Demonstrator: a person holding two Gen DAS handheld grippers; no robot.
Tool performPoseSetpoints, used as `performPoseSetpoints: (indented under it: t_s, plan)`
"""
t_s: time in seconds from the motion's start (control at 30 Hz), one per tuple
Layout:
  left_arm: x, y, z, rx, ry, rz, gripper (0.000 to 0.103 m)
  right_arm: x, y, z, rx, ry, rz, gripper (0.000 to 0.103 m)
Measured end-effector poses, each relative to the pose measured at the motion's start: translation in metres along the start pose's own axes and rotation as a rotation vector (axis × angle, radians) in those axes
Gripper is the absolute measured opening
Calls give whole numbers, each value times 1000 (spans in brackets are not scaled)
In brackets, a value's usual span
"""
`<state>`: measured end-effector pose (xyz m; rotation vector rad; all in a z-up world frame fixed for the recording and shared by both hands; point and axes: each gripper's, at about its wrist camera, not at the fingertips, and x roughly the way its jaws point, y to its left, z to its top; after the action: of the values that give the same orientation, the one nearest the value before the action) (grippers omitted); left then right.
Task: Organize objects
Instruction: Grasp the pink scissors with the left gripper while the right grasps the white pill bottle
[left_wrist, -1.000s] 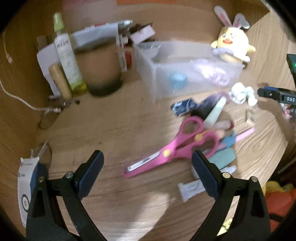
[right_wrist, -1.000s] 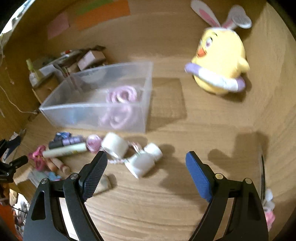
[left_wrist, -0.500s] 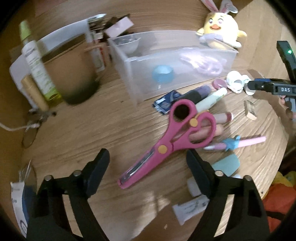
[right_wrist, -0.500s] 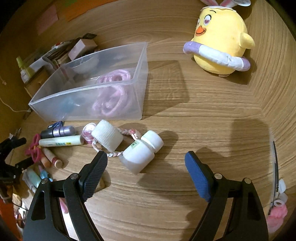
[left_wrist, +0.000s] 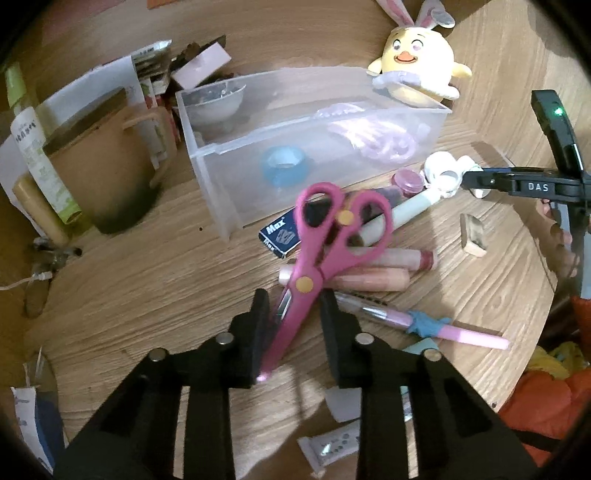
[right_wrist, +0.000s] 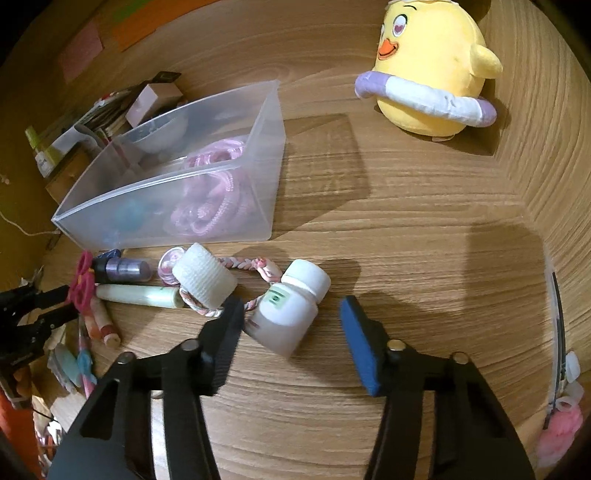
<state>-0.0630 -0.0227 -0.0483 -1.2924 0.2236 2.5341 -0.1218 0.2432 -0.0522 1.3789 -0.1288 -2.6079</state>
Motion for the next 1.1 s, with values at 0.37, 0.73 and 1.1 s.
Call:
performPoseSetpoints:
  t_s: [0.37, 0.73, 1.1]
  plan:
    - [0, -11, 12, 5, 28, -27, 20, -7, 2, -7, -43, -5, -15, 27]
    - [15, -1, 28, -64, 18, -84, 28, -4, 0, -4, -43, -10, -2, 27]
    - [-7, -3, 11, -104, -56, 11, 19, -25, -1, -6, -33, -94, -3, 27]
